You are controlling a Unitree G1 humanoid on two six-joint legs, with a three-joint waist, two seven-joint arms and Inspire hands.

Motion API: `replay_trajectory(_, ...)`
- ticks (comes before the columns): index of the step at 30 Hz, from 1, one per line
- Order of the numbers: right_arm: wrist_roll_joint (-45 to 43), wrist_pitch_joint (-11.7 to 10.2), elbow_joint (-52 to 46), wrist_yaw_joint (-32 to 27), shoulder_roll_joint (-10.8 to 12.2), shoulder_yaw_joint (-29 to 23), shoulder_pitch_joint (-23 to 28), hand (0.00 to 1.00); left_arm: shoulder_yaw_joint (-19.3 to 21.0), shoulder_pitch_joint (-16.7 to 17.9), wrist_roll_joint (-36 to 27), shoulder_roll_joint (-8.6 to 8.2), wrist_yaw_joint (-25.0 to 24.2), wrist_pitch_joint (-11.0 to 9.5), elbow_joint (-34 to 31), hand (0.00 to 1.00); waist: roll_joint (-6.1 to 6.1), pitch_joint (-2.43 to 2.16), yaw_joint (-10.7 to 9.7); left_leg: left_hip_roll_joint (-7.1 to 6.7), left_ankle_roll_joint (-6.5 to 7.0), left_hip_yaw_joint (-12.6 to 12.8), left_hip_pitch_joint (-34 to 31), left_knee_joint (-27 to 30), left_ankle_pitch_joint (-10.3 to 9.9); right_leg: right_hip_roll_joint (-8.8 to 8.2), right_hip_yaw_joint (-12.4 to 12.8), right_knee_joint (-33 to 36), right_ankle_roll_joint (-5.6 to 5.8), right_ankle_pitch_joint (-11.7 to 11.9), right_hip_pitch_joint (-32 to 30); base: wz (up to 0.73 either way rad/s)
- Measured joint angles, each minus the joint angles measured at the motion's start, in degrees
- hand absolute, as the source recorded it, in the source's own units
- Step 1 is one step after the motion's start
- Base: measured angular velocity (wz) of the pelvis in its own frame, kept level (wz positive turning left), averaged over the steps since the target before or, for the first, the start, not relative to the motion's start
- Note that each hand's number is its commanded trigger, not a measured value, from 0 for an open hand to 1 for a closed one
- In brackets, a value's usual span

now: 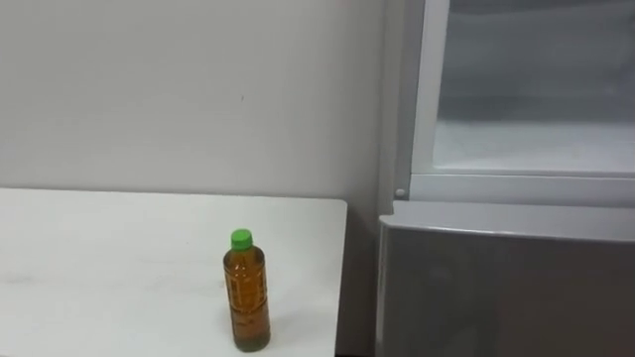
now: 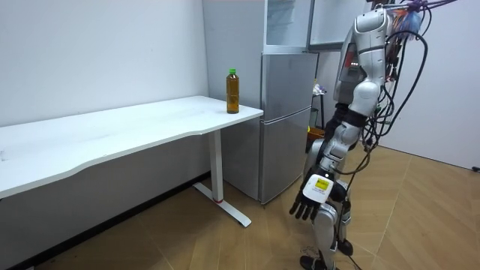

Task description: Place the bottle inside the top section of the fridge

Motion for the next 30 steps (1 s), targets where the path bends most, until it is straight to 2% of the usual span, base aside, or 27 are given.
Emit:
replay_trajectory(5,1.7,0.4,-0.1,-0.1,-0.1,1.0,-0.3,0.00,-0.3,-0.6,0.0,0.53,-0.9,1.4,0.0,0.00,-0.12,-0.01,-0.4,0.05,0.04,0.7,-0.2,-0.7,0.0,0.13,0.7,0.3,0.03,0.0,-1.1,-0.09)
replay_trajectory(7,1.9,1.1,-0.4,-0.1,-0.2,1.2,-0.4,0.00,-1.4,-0.8,0.0,1.38,-1.8,2.2,0.0,0.00,-0.25,-0.04,-0.4,0.00,0.08,1.1,-0.2,-0.7,0.0,0.13,0.9,0.2,0.09,0.0,-1.1,-0.06)
replay_trajectory(13,1.9,1.3,-1.7,-1.0,-0.4,3.0,-0.3,0.00,-2.4,-1.5,0.1,2.11,-3.0,3.1,0.1,0.00,-0.34,-0.04,-0.4,-0.08,0.10,1.8,-0.3,-0.7,-0.1,0.05,1.0,0.2,0.23,0.1,-1.1,-0.03)
replay_trajectory(25,2.0,2.0,-2.2,-1.8,-0.8,6.8,-1.6,0.00,-2.4,-2.3,0.2,2.30,-4.0,3.0,2.5,0.00,-0.76,0.06,0.2,-0.07,0.19,2.3,-0.3,-0.5,-0.1,-0.04,1.4,0.0,0.33,0.1,-1.2,0.00)
replay_trajectory(30,1.5,2.0,-5.7,1.3,-0.8,8.2,-1.4,0.00,-2.2,-2.8,3.4,2.37,-4.9,2.5,2.3,0.00,-0.54,0.11,0.2,-0.03,0.31,2.3,-1.5,0.1,-0.2,-0.08,1.5,0.3,0.35,0.1,-2.3,0.00)
